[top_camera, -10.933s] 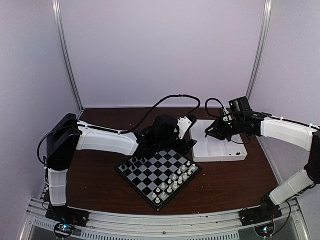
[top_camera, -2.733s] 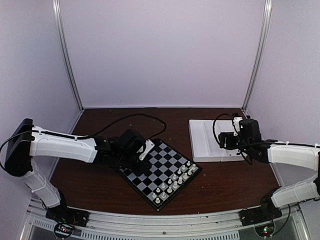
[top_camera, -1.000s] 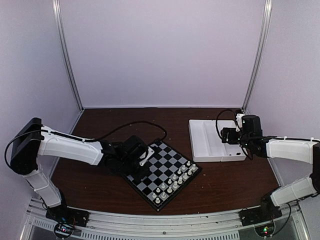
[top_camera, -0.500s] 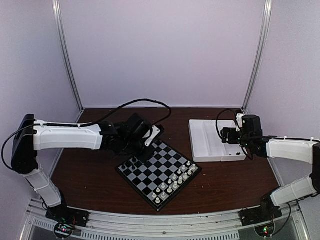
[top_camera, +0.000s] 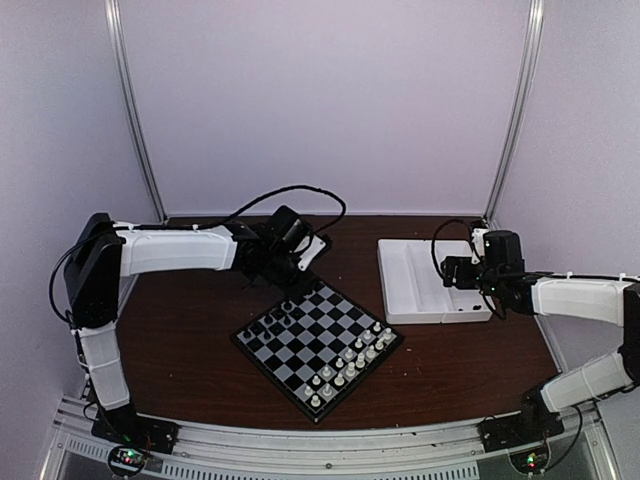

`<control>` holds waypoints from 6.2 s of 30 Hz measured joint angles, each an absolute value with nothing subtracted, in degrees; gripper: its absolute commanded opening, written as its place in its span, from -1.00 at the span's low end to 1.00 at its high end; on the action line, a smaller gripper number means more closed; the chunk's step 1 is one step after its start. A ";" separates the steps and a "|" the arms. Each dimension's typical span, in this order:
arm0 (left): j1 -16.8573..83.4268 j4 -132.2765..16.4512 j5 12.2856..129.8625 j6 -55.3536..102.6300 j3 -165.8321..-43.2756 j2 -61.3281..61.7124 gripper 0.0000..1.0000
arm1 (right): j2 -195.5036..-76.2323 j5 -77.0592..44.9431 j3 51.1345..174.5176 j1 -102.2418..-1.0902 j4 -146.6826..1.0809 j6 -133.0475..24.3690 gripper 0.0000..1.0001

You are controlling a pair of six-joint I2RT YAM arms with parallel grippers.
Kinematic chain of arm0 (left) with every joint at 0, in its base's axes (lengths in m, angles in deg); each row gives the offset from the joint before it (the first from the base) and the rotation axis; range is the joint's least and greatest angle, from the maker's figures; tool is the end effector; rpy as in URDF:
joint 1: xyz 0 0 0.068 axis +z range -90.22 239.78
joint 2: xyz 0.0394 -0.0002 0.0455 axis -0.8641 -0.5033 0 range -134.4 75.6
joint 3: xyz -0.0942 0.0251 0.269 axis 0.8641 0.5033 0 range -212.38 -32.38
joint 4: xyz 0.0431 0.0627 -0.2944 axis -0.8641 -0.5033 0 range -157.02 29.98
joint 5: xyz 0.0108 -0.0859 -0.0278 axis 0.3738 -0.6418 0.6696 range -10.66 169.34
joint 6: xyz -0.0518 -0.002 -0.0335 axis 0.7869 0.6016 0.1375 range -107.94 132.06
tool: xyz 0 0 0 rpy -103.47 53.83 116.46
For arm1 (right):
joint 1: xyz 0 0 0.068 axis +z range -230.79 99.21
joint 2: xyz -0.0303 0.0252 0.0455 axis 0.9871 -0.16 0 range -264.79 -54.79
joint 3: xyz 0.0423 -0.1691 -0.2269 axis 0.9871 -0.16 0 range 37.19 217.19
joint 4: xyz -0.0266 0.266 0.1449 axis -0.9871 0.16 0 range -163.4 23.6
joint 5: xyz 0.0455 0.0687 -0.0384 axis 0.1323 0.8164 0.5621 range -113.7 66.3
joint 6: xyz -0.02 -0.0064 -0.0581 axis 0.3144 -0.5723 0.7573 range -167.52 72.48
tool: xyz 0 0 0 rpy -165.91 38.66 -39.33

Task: Set up the chess pieces on the board
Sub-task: Place the chess piece on the chessboard, then adjust the storage box at the center of the board.

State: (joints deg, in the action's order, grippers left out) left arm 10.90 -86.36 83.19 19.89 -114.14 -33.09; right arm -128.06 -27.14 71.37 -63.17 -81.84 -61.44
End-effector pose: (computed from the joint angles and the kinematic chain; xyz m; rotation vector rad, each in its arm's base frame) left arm 0.3094 -0.3496 0.2022 0.8597 2.3772 -0.3236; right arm 0.2932 0.0902 0.1817 -0.0323 2.1158 0.2664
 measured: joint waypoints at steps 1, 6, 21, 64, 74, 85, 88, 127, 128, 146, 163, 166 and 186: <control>11.27 -86.67 82.93 19.61 -114.86 -33.94 -1.00 | -128.19 -27.12 71.37 -63.17 -81.84 -61.44 0.97; 12.19 -87.20 81.79 17.97 -117.18 -36.82 -1.00 | -128.41 -26.70 71.37 -63.21 -81.84 -61.44 0.98; 13.46 -87.17 80.61 15.79 -119.23 -40.39 -1.00 | -128.91 -26.44 71.37 -63.21 -81.82 -61.44 0.97; 15.53 -87.59 80.61 13.84 -123.06 -45.15 -1.00 | -129.18 -25.98 71.37 -63.60 -81.82 -61.46 0.98; 15.64 -87.65 80.57 13.80 -123.78 -46.48 -1.00 | -129.37 -25.50 71.39 -63.84 -81.82 -61.46 0.98; 15.99 -88.00 80.50 13.80 -124.83 -46.99 -1.00 | -129.48 -25.15 71.39 -63.86 -81.82 -61.46 0.98; 16.02 -88.07 80.53 13.80 -124.87 -46.99 -1.00 | -129.48 -25.11 71.39 -63.86 -81.82 -61.48 0.97; 16.02 -89.34 80.85 13.42 -126.62 -46.99 -0.49 | -129.96 -24.69 71.39 -64.13 -81.82 -62.29 0.97; 16.02 -89.56 80.85 13.42 -126.71 -46.99 -0.47 | -129.96 -24.67 71.39 -64.15 -81.82 -62.29 0.96; 16.04 -83.35 80.29 16.97 -117.90 -22.07 0.90 | -128.74 -27.75 97.66 -67.03 -36.67 -67.47 0.65; 16.30 -77.86 78.25 23.48 -110.88 -20.41 0.93 | -152.35 -15.36 109.88 -69.02 -24.67 -65.06 0.01; 16.30 -78.02 78.19 23.44 -110.18 -20.01 0.93 | -159.49 -15.36 113.53 -69.02 -25.65 -64.43 -0.02; 16.30 -79.15 81.44 21.27 -110.03 -19.53 0.92 | -174.40 -19.62 126.62 -68.65 -25.80 -61.50 -1.00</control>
